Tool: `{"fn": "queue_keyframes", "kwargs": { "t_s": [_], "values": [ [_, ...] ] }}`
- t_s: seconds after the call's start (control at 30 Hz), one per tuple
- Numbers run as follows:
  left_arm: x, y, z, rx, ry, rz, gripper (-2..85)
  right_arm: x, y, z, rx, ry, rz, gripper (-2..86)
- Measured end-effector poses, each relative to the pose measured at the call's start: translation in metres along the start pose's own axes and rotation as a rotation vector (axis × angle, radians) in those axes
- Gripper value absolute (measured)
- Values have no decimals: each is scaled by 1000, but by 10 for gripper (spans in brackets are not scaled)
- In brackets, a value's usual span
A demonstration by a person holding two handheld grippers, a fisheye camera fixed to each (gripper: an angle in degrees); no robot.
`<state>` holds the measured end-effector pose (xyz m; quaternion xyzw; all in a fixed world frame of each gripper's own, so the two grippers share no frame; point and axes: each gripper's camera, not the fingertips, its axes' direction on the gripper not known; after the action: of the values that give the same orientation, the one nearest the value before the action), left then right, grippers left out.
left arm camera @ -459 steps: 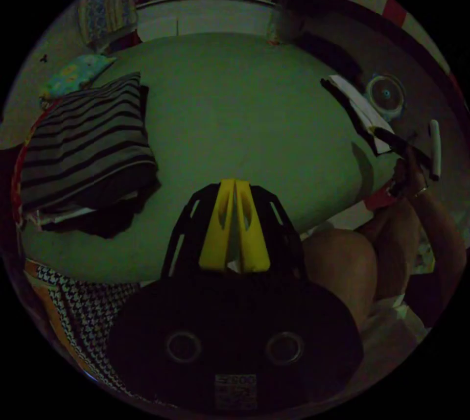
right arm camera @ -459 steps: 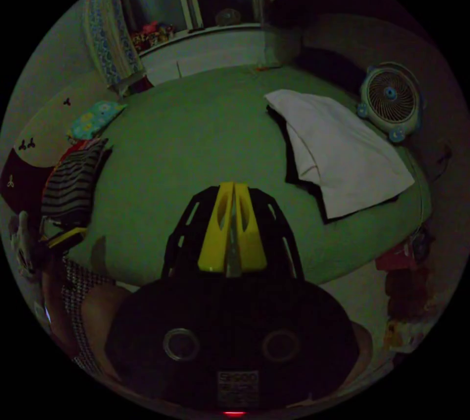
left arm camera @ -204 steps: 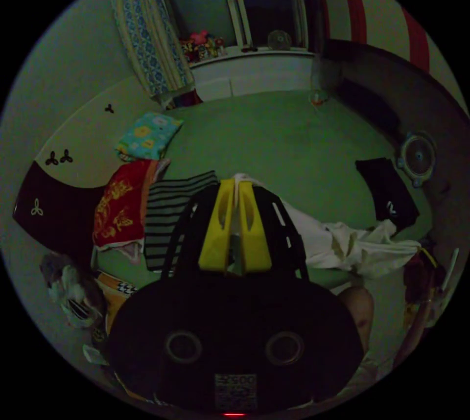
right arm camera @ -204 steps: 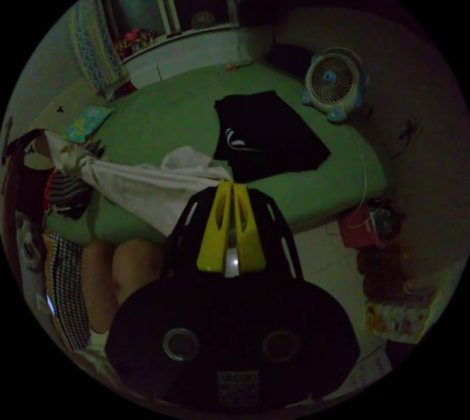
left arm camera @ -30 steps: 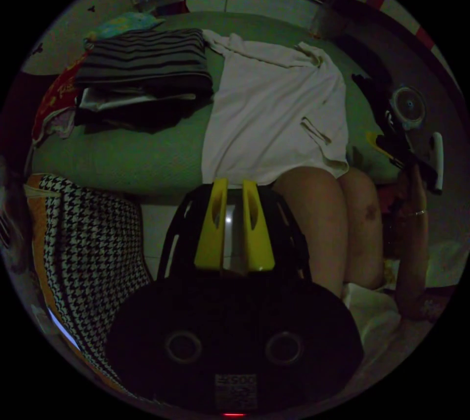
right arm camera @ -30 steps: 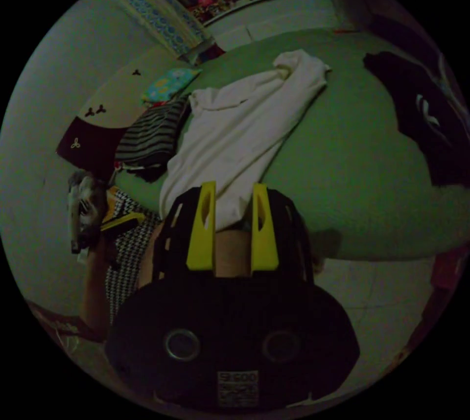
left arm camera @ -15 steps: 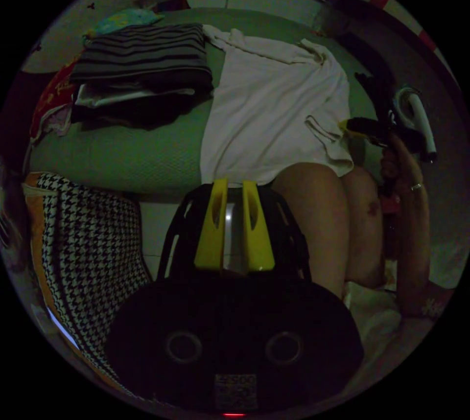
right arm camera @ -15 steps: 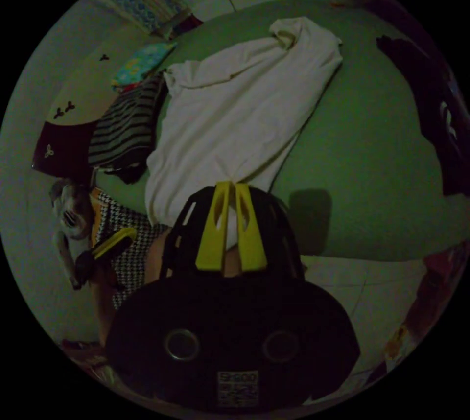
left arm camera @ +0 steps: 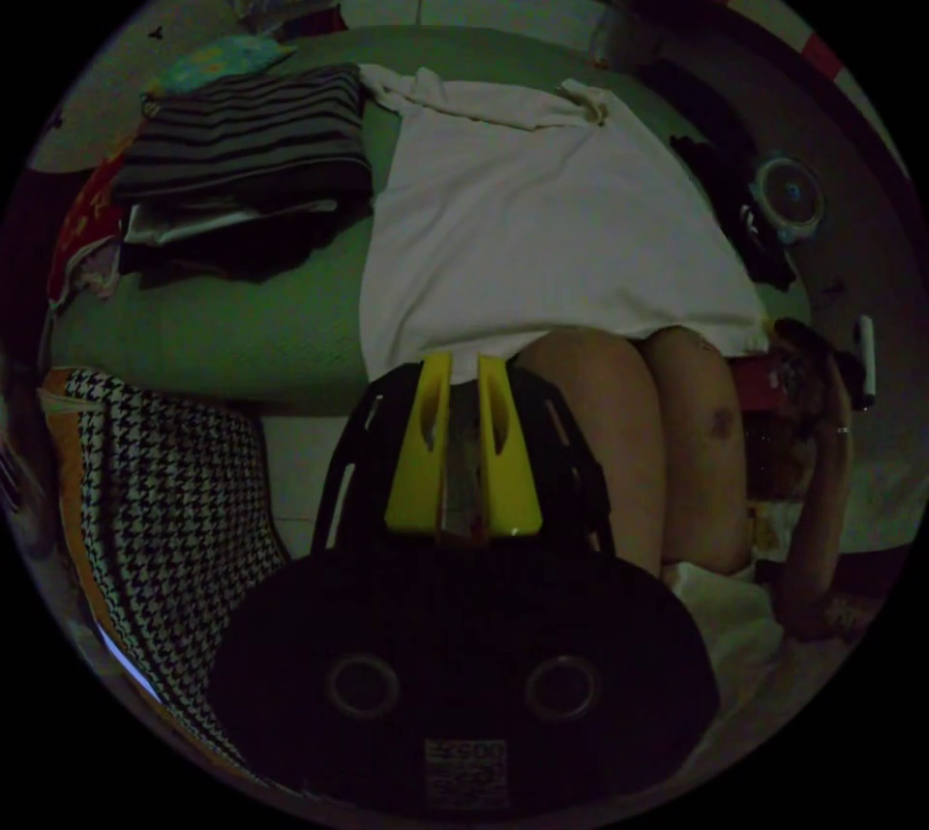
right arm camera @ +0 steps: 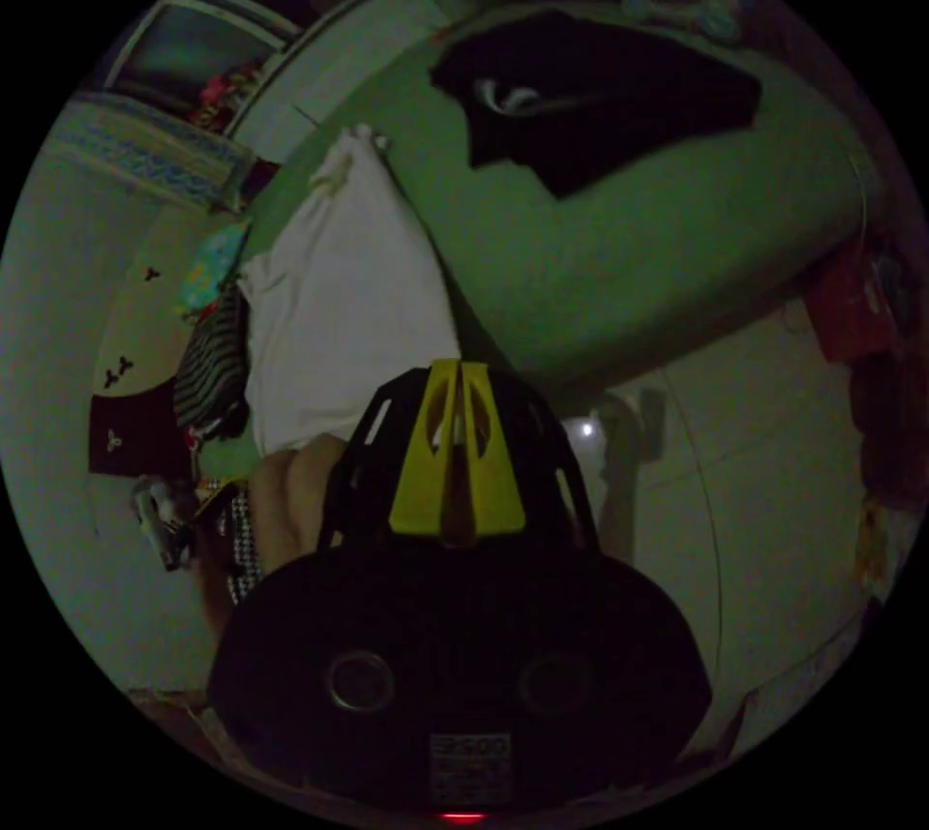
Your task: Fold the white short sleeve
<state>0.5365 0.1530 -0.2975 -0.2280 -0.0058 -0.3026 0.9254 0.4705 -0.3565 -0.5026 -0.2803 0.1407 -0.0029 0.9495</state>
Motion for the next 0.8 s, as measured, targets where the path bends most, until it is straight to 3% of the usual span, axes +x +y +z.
{"fn": "queue_keyframes", "kwargs": {
  "t_s": [0.17,0.27,0.5,0.67,0.8],
  "values": [
    [5,-58,-5,49,13,-21,59,-26,-3,19,-26,52,50,-9],
    [8,-110,-13,101,-10,-20,65,-68,-17,13,36,93,-33,-6],
    [19,-280,-7,177,7,-4,94,-248,-84,18,183,66,-486,51],
    [13,-398,13,227,34,-104,91,-392,-134,79,131,-20,-772,85],
    [-3,-471,37,264,-26,-156,87,-508,-159,169,43,85,-1040,105]
  ]
}}
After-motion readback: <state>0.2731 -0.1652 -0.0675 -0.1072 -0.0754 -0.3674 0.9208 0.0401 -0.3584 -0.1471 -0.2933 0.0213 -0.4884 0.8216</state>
